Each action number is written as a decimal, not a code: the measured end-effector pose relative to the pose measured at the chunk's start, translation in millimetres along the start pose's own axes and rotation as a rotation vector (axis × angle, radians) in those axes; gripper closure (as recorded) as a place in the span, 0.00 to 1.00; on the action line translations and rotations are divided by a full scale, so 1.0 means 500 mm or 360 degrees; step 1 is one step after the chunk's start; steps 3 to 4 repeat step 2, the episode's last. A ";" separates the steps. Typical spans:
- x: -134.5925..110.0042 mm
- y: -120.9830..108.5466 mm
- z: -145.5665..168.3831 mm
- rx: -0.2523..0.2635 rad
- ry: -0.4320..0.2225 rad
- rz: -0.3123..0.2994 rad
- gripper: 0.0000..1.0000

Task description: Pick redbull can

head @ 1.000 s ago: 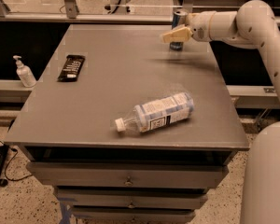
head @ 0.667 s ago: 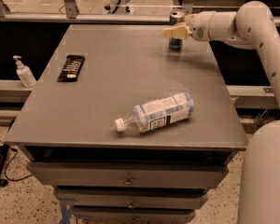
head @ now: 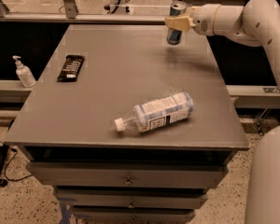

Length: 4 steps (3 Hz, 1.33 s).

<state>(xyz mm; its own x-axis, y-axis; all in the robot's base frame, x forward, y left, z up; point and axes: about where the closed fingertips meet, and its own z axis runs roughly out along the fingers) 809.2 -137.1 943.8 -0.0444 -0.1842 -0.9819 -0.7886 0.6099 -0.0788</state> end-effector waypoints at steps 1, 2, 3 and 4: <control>-0.103 0.066 -0.038 -0.0100 -0.0126 0.0013 1.00; -0.123 0.079 -0.040 -0.0117 -0.0149 0.0011 1.00; -0.123 0.079 -0.040 -0.0117 -0.0149 0.0011 1.00; -0.123 0.079 -0.040 -0.0117 -0.0149 0.0011 1.00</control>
Offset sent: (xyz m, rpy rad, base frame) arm -0.0328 0.0140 0.0474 0.0656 -0.0280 0.0619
